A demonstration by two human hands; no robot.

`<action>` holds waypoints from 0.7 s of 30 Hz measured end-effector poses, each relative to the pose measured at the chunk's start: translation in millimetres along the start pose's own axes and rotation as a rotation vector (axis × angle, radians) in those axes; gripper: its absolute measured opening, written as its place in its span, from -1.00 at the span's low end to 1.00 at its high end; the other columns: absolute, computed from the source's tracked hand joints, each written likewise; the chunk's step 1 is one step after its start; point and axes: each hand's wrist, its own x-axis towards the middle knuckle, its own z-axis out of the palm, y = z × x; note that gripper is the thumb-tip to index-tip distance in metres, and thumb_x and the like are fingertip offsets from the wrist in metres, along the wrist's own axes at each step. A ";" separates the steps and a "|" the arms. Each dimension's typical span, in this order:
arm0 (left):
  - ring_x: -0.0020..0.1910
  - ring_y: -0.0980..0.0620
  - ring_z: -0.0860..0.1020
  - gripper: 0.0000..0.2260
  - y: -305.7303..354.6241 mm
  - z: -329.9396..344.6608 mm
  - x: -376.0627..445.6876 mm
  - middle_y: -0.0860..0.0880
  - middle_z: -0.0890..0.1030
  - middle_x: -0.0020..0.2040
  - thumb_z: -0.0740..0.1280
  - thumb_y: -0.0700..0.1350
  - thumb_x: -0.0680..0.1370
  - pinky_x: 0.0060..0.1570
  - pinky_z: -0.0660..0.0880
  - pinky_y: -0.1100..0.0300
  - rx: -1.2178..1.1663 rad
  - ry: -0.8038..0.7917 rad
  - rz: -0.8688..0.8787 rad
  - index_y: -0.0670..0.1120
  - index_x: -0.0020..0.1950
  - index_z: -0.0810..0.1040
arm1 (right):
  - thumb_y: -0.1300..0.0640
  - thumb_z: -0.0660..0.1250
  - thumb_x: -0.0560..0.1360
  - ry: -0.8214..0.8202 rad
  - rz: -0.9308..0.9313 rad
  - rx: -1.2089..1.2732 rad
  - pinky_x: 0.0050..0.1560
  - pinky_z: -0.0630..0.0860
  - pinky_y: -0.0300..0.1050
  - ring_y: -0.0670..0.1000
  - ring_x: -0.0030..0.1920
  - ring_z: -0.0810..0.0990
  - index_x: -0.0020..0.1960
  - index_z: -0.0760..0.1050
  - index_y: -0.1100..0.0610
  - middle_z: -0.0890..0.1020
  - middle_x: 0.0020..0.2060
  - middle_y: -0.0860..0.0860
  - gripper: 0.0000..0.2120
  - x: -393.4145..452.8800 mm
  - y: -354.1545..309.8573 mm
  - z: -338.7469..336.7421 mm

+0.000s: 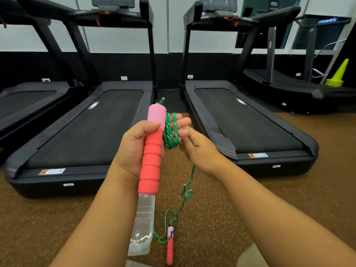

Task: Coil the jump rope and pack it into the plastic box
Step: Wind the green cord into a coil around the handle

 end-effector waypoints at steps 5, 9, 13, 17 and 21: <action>0.06 -0.17 0.63 -0.44 14.8 2.8 6.9 -0.32 0.51 0.27 0.16 -0.16 0.43 -0.14 0.60 0.22 0.140 0.101 0.158 -0.35 0.40 0.32 | 0.01 0.08 0.65 -0.019 0.009 -0.206 -0.26 0.38 -0.03 -0.07 -0.34 0.38 -0.02 0.44 -0.03 0.43 -0.36 -0.11 -0.82 -13.1 0.9 9.1; 0.26 -0.23 0.52 -0.49 25.8 -7.4 14.1 -0.31 0.52 0.28 0.16 -0.19 0.44 0.29 0.44 0.01 0.243 0.212 0.306 -0.33 0.38 0.34 | -0.03 0.04 0.65 -0.165 -0.017 -0.389 -0.31 0.39 -0.10 -0.12 -0.33 0.40 0.07 0.39 -0.04 0.43 -0.34 -0.13 -0.83 -30.1 -10.2 15.3; 0.27 -0.24 0.51 -0.51 27.7 -15.6 12.8 -0.32 0.52 0.29 0.13 -0.20 0.46 0.30 0.43 -0.01 0.252 0.220 0.300 -0.33 0.37 0.34 | -0.02 0.03 0.66 -0.269 -0.073 -0.605 -0.24 0.47 0.03 0.06 -0.26 0.48 0.08 0.32 0.04 0.50 -0.27 -0.02 -0.84 -39.4 -17.5 18.4; 0.22 -0.19 0.56 -0.49 17.1 -26.4 13.4 -0.27 0.57 0.25 0.17 -0.19 0.42 0.26 0.47 0.02 0.366 0.281 0.256 -0.30 0.36 0.37 | -0.01 0.03 0.65 -0.253 -0.195 -0.790 -0.17 0.52 0.06 0.13 -0.20 0.51 0.06 0.36 0.08 0.56 -0.19 0.06 -0.80 -37.7 -24.8 13.5; 0.09 -0.12 0.60 -0.39 11.3 -33.5 12.5 -0.24 0.59 0.23 0.31 -0.14 0.32 0.22 0.45 0.00 0.463 0.293 0.143 -0.27 0.37 0.39 | -0.03 0.08 0.63 -0.198 -0.312 -0.842 -0.18 0.49 0.00 0.08 -0.15 0.53 0.03 0.43 0.06 0.55 -0.16 -0.01 -0.78 -30.2 -36.6 -0.8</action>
